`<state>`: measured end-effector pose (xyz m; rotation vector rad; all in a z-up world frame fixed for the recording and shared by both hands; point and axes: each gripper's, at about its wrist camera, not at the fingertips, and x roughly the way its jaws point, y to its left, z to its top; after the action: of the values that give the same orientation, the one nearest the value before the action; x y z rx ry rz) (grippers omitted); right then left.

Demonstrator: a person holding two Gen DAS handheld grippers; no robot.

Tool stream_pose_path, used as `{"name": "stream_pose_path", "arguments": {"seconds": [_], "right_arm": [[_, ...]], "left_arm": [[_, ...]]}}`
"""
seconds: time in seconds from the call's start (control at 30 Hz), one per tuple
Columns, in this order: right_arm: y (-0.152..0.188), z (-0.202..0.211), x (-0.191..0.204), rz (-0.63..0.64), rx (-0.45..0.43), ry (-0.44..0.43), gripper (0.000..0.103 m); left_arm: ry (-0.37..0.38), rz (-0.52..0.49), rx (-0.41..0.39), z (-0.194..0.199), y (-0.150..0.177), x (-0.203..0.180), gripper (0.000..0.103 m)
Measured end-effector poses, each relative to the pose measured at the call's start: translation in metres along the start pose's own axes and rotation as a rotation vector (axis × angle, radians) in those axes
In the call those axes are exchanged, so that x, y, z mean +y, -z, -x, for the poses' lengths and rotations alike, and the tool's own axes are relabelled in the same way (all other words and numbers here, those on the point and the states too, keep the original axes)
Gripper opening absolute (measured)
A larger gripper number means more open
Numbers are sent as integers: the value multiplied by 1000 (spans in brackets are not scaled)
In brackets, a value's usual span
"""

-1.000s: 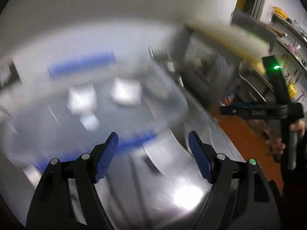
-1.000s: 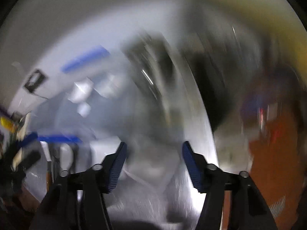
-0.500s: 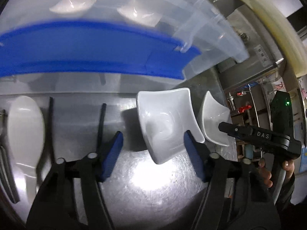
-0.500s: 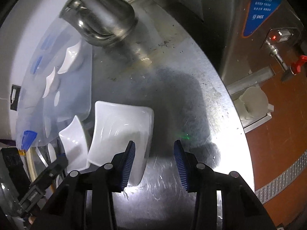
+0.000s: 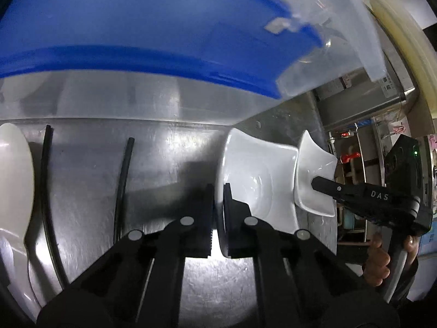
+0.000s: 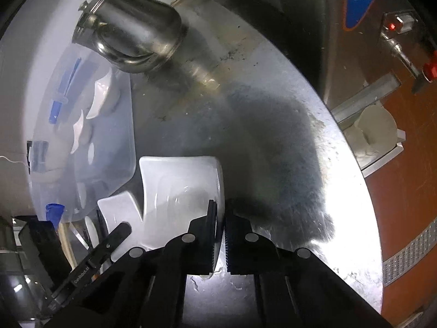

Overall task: Organize utensils
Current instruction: 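Grasp a white square dish with the left tool while the right tool grasps another, then carry both dishes into the clear box and open both tools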

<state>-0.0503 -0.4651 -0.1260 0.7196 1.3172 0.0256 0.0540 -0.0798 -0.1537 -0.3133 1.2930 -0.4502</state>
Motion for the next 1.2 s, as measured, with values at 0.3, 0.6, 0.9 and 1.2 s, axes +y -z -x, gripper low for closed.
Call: {"name": "stream_pose_path", "arguments": {"seconds": [0.3,0.6,0.9,1.2], "right_arm": [[13,21,-15,-38,8,-58,7],[19,98,33,67,-68,-262,7],[-64,81,178,179,-150,-228,7],[-120,-25,234,41,-108,66,6]], "left_arm": [[43,-9,-7,18,12,5,5],[164,-24,-130,116,1,7,5],[-52,-51,-256,193,-131,57,5],[-178,41,-56,92,-235,135,5]]}}
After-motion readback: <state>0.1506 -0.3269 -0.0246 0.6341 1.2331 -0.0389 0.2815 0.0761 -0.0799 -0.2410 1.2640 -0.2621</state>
